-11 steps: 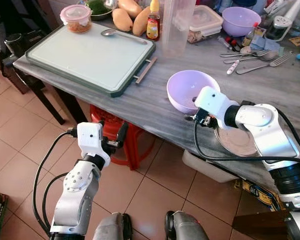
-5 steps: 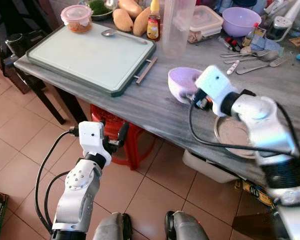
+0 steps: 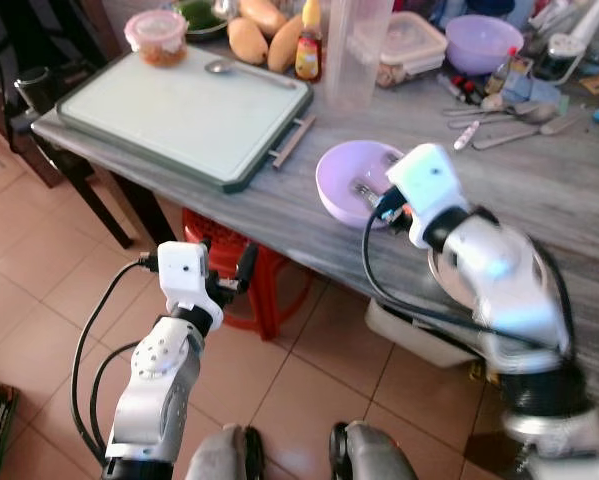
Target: Setting the table
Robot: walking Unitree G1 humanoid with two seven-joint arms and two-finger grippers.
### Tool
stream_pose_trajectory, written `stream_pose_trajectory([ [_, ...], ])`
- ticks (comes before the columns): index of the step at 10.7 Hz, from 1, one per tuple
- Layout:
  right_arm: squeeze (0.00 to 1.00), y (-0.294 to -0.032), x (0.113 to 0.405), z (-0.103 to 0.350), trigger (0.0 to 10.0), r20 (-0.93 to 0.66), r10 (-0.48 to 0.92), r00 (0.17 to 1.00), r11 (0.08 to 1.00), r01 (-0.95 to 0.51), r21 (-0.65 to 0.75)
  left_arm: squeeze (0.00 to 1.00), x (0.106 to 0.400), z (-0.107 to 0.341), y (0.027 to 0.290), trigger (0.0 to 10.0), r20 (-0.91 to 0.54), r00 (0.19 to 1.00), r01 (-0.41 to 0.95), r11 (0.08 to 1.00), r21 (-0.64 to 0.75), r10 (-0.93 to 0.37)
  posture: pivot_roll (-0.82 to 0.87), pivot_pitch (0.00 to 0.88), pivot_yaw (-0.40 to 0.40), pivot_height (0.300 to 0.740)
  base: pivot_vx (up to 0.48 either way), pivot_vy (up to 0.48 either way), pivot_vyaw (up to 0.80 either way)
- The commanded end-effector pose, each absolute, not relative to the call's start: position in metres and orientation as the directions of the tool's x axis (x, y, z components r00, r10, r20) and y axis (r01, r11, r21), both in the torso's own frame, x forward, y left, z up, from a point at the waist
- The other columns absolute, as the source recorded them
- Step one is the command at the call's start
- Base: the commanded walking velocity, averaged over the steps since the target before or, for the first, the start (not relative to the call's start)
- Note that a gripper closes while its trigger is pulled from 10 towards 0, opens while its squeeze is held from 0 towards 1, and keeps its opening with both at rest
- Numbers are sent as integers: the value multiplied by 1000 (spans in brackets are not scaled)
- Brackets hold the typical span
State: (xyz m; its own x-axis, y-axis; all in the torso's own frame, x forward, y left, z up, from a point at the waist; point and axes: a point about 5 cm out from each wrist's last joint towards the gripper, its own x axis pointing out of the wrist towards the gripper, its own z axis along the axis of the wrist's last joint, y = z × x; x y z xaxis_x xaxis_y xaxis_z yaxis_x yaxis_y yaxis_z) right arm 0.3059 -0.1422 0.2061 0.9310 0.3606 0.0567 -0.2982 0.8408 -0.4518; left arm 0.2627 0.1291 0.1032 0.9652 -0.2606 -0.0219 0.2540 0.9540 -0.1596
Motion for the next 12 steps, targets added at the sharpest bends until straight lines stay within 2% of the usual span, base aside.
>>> stream_pose_trajectory([
  [1, 0, -152, 302, 214, 10000, 134, 271, 953, 868, -182, -462, 0, 261, 100, 132, 10000, -33, 967, 246, 957, -157, -254, -82, 136, 18, 740, 0, 0, 0],
  [2, 0, -165, 295, 211, 10000, 192, 129, 973, 894, -30, -447, 0, 260, 101, 132, 10000, -34, 967, 244, 957, -156, -252, -82, 146, 22, 740, 0, 0, 0],
  [3, 0, -172, 291, 208, 10000, 207, 60, 977, 893, 40, -448, 0, 260, 101, 133, 10000, -38, 968, 241, 959, -151, -249, -84, 151, 27, 740, 0, 0, 0],
  [4, 0, -173, 288, 200, 10000, 183, 37, 982, 906, 44, -421, 0, 260, 101, 135, 10000, -42, 968, 239, 959, -150, -247, -83, 154, 28, 740, 0, 0, 0],
  [5, 0, -157, 283, 190, 10000, 149, 115, 982, 926, -52, -373, 0, 259, 101, 136, 10000, -45, 968, 239, 960, -149, -248, -82, 158, 28, 740, 0, 0, 0],
  [6, 0, -126, 278, 190, 10000, 156, 302, 940, 906, -232, -355, 0, 259, 100, 135, 10000, -47, 968, 238, 960, -147, -247, -76, 158, 25, 740, 0, 0, 0],
  [7, 0, -107, 274, 188, 10000, 144, 416, 898, 876, -353, -330, 0, 259, 100, 135, 10000, -52, 968, 234, 961, -149, -244, -72, 158, 23, 740, 0, 0, 0],
  [9, 0, -88, 264, 189, 10000, 143, 553, 821, 804, -481, -349, 0, 258, 100, 137, 10000, -56, 971, 223, 964, -149, -233, -64, 160, 17, 740, 0, 0, 0],
  [11, 0, -77, 253, 179, 10000, 89, 650, 755, 745, -610, -272, 0, 257, 100, 136, 10000, -57, 972, 220, 964, -149, -230, -66, 162, 15, 740, 0, 0, 0],
  [12, 0, -79, 250, 165, 10000, 10, 657, 754, 736, -638, -226, 0, 257, 99, 136, 10000, -58, 971, 220, 964, -150, -231, -69, 164, 14, 740, 0, 0, 0],
])
